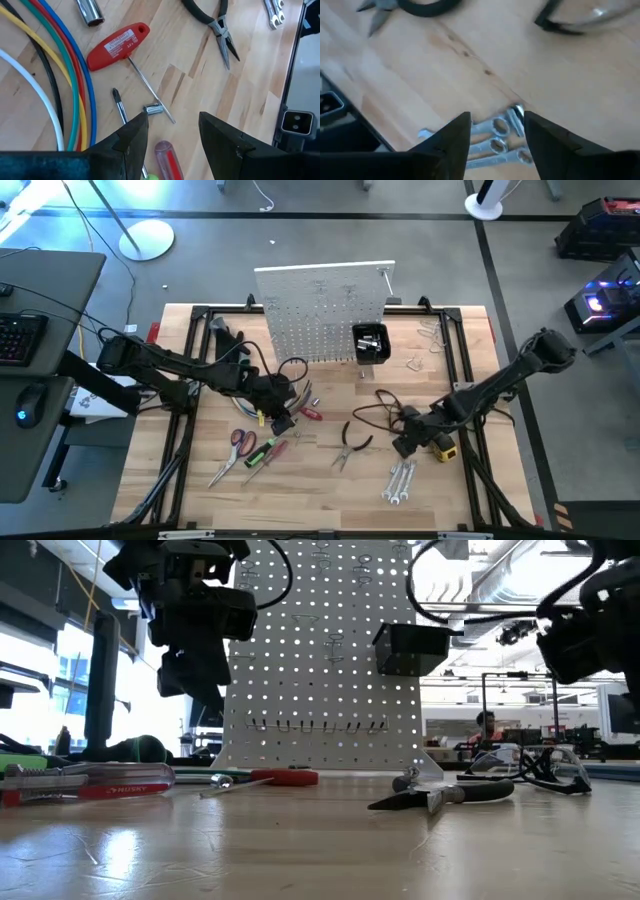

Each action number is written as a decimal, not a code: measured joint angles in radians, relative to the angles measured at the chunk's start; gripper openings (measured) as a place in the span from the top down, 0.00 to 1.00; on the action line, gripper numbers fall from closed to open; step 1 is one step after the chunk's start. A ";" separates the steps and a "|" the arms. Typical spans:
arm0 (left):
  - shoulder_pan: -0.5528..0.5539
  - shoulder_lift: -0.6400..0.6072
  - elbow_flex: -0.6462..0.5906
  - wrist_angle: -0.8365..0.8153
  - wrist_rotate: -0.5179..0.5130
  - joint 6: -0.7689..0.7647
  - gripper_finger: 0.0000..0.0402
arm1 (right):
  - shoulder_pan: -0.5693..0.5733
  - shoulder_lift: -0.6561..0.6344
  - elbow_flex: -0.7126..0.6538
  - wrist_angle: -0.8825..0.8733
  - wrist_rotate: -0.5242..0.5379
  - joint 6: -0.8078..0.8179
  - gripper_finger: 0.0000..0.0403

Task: Hang tools onto peg board
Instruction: Put the socket into the black bin on the peg board

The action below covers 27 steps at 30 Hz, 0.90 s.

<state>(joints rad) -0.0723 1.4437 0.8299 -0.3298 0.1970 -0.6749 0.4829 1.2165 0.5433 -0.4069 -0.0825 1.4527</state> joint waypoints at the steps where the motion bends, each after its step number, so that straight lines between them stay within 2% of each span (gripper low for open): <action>1: 0.000 0.000 0.000 0.000 0.000 -0.004 0.58 | -0.005 0.005 0.000 -0.005 -0.001 -0.022 0.56; 6: 0.000 0.000 0.000 -0.001 0.000 -0.015 0.58 | -0.002 0.081 -0.001 -0.034 -0.073 -0.136 0.58; 9: 0.000 0.000 0.000 -0.002 0.000 -0.031 0.58 | 0.005 0.125 -0.001 0.010 -0.115 -0.171 0.59; 12: 0.000 0.000 0.000 -0.002 -0.001 -0.039 0.58 | 0.011 0.156 -0.001 0.076 -0.096 -0.176 0.60; 17: 0.000 0.000 0.000 -0.002 -0.001 -0.055 0.58 | 0.011 0.201 0.005 0.078 -0.088 -0.161 0.60; 22: 0.000 0.000 0.000 -0.001 -0.001 -0.056 0.58 | -0.009 0.184 0.013 0.068 -0.096 -0.136 0.60; 27: -0.001 0.000 0.000 0.000 -0.002 -0.048 0.58 | -0.031 0.166 0.070 -0.005 -0.013 -0.160 0.60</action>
<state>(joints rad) -0.0731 1.4437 0.8295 -0.3294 0.1949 -0.7232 0.4519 1.3828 0.6133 -0.4122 -0.0959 1.2930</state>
